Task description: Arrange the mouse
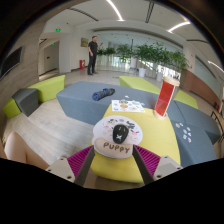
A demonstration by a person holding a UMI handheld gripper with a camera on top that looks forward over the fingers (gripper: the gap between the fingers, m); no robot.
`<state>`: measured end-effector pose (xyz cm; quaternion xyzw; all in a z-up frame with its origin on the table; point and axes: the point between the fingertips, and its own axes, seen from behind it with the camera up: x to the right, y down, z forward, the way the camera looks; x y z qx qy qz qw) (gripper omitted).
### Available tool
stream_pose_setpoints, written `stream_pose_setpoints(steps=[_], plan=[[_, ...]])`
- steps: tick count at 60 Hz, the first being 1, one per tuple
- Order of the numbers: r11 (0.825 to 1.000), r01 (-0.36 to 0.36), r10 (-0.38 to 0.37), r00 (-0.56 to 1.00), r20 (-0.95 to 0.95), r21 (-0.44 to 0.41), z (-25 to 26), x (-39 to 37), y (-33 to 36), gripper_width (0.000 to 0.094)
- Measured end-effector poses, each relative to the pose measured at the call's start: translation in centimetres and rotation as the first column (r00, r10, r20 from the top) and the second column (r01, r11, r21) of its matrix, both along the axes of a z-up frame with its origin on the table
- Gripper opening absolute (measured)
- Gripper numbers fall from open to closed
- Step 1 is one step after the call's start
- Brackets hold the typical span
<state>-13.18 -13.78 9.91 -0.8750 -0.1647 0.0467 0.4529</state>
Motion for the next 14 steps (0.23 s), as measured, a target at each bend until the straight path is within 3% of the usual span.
stream_pose_setpoints(steps=[14], plan=[[0.994,0.109,-0.109,0.981,-0.16,-0.007,-0.1,2.7,-2.0,0.083]])
